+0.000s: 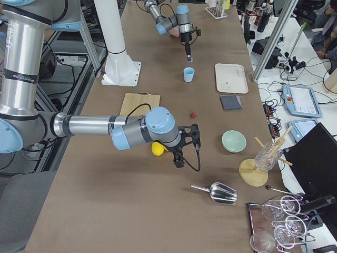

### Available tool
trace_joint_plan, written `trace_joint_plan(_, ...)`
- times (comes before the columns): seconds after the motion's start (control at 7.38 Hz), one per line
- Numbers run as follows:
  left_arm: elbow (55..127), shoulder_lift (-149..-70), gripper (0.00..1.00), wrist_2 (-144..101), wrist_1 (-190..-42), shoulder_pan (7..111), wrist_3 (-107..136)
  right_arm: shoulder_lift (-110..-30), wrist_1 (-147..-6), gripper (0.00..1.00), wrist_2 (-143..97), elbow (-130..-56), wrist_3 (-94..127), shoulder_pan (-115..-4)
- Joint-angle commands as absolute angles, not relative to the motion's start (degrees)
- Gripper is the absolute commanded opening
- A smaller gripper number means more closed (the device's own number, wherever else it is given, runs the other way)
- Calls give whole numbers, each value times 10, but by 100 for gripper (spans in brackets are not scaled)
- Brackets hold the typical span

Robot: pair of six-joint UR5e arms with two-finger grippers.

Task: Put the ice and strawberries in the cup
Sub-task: 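Lift the ice cubes and carry them over the light-blue cup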

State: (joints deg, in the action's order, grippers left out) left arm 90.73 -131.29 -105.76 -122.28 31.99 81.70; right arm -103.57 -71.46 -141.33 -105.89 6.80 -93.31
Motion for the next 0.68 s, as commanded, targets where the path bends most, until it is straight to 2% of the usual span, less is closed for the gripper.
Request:
trace_joint_plan(0.0, 879, -1337, 0, -1007, -1224, 290, 819, -1035, -715, 100, -1412, -1058, 68, -931)
trace_joint_plan(0.54, 863, -1336, 0, -999, -1226, 289, 804, -1035, -716, 100, -1413, -1058, 69, -928)
